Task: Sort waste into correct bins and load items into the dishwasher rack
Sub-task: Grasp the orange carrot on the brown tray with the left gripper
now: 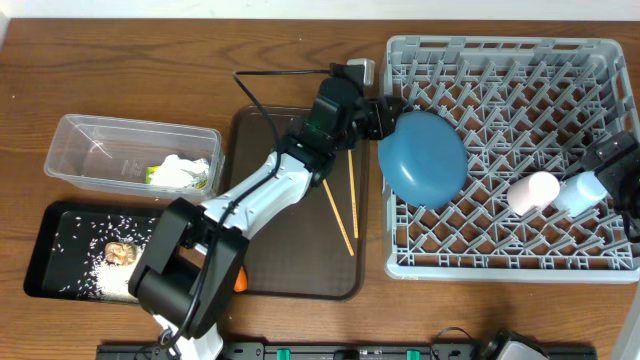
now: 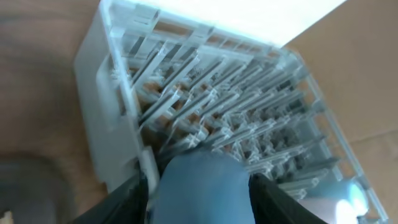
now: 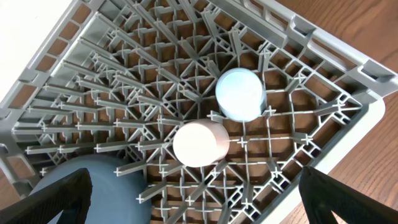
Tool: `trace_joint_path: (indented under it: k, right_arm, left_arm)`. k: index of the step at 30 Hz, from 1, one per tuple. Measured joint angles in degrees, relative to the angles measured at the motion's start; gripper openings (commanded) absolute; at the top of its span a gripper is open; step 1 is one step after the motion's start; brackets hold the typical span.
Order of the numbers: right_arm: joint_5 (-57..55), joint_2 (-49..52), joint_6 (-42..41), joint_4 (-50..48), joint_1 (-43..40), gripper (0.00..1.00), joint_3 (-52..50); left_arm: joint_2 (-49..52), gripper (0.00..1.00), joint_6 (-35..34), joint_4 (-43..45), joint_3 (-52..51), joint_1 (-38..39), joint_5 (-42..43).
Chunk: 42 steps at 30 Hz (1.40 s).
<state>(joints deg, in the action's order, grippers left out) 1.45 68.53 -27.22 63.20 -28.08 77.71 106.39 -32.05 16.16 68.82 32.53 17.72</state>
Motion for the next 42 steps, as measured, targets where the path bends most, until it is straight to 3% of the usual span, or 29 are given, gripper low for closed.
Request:
trace_joint_path:
  k: [3, 11, 15, 18, 23, 27, 33, 42]
  right_arm:
    - [0.0, 0.0, 0.0, 0.02, 0.0, 0.99, -0.02]
    - [2.29, 0.0, 0.9, 0.0, 0.0, 0.99, -0.15]
    - [9.49, 0.0, 5.57, -0.92, 0.26, 0.92, -0.2]
    - [15.26, 0.0, 10.25, -1.16, 2.36, 0.92, -0.2]
    - [18.14, 0.0, 15.02, -1.16, 8.26, 0.95, -0.2]
    - [18.1, 0.02, 16.28, -1.29, 10.08, 0.96, -0.2]
    - [18.1, 0.07, 16.22, -2.82, 10.1, 0.98, -0.2]
    - [18.08, 0.59, 16.15, -4.13, 10.1, 0.98, -0.2]
  left_arm:
    - [-2.23, 0.7, 3.08, -9.64, -0.02, -0.74, -0.24]
    - [-12.87, 0.7, 7.93, -43.89, -0.2, -3.78, -9.68]
    - [-13.66, 0.7, 8.52, -56.7, -0.09, -3.69, -12.63]
    - [-13.64, 0.61, 8.57, -60.85, -0.11, -3.69, -14.6]
    - [-13.62, 0.59, 7.65, -71.19, -0.11, -4.33, -17.31]
    - [-13.62, 0.59, 1.68, -82.29, -0.13, -6.73, -21.46]
    - [-13.64, 0.59, -3.43, -82.86, -3.8, -10.88, -23.19]
    - [-13.64, 0.59, -5.14, -71.08, -15.47, -11.85, -22.64]
